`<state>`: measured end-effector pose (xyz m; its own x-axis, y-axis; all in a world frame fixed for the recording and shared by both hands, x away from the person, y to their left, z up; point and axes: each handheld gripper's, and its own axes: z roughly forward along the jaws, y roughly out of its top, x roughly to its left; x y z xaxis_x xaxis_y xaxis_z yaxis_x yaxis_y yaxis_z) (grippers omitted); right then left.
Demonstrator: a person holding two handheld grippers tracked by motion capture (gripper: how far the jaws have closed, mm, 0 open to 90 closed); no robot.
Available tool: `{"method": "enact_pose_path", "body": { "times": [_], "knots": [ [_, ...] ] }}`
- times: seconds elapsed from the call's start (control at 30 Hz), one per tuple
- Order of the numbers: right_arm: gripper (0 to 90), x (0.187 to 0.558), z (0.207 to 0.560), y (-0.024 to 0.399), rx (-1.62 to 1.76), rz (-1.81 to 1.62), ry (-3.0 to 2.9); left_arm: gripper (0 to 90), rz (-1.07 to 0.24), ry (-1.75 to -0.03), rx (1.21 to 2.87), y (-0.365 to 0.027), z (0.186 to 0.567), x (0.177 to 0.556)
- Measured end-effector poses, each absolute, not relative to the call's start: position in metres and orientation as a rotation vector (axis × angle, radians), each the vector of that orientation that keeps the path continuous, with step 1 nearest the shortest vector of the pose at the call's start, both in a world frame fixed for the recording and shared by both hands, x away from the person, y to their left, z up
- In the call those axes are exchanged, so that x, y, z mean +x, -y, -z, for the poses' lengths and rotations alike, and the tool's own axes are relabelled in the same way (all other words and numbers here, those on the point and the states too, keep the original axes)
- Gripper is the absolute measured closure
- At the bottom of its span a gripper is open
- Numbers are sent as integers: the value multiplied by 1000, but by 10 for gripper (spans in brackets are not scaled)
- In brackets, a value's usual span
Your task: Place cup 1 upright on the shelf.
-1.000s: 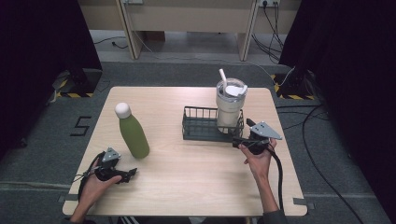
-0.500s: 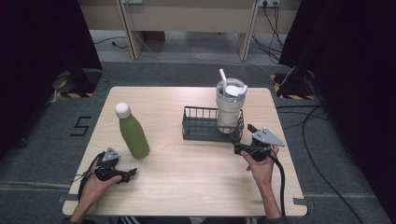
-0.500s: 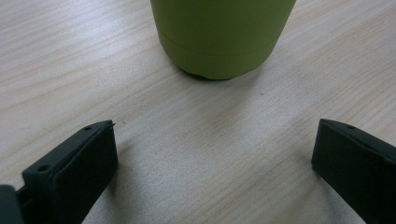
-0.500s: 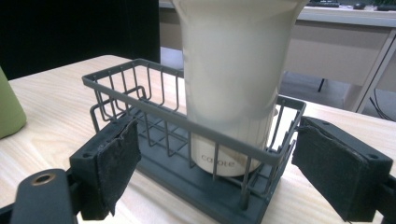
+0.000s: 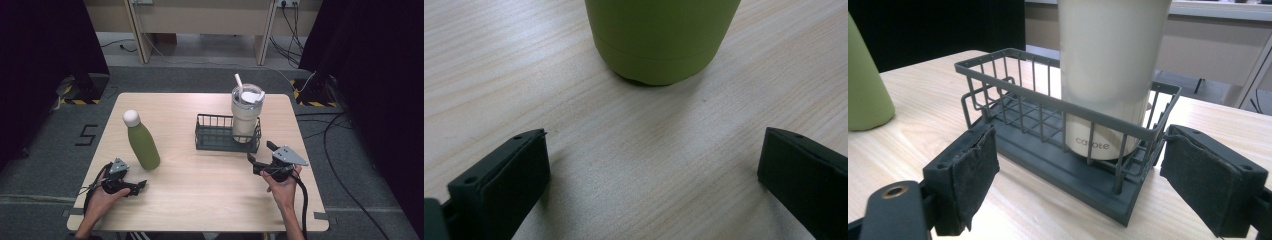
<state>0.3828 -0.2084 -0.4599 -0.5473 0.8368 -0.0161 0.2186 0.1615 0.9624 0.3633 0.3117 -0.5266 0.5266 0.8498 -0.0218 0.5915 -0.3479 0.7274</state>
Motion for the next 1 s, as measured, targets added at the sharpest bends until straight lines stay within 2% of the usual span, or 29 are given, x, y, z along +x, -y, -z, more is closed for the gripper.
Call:
{"method": "enact_pose_path", "body": {
  "times": [1.0],
  "knots": [
    [151,351,483,211,1012,-1372,-1991,0,-476,-1163,2072,-312,527,363]
  ]
}}
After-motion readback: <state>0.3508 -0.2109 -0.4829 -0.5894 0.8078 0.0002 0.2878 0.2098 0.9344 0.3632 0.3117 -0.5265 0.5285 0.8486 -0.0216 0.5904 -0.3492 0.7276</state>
